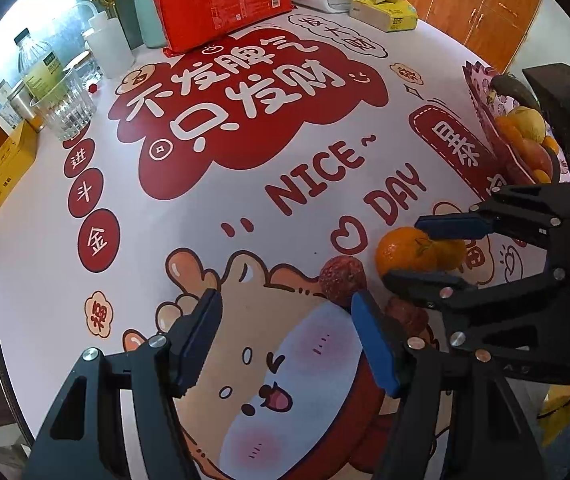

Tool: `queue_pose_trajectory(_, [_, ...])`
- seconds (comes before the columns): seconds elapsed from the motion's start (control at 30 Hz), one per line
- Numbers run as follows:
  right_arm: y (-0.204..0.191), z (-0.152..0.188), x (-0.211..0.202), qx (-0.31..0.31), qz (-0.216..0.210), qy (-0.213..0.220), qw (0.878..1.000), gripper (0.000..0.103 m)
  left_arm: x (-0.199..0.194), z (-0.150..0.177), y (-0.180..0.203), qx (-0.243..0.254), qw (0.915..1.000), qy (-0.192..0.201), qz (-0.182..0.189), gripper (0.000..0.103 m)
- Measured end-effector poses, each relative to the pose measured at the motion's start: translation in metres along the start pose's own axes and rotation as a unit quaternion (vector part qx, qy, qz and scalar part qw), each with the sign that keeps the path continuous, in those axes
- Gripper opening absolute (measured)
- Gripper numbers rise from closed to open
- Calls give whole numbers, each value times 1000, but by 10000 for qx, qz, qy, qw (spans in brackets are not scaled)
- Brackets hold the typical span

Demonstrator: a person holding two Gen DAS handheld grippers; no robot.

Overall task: Organize fruits
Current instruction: 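Grasp a red lychee with the left tool while the right tool grasps a tangerine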

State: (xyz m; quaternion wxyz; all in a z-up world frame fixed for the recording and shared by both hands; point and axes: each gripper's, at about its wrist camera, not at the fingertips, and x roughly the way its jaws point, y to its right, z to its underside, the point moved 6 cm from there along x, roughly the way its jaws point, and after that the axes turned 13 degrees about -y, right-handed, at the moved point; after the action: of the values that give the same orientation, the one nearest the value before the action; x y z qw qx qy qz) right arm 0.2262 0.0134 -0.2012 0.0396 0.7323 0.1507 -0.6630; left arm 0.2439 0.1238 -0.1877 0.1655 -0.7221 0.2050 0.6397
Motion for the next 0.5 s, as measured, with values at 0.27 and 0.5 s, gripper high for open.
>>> queue_pose_trajectory(0.27, [13,4,-9,227,-311,138,9992,43,9,-5,9,0,9999,-90,93,65])
queue_pose_trajectory(0.5, [31,9,-26,549,-391,423,9968,43,24,-13,23,-6,9995,-197,243,59])
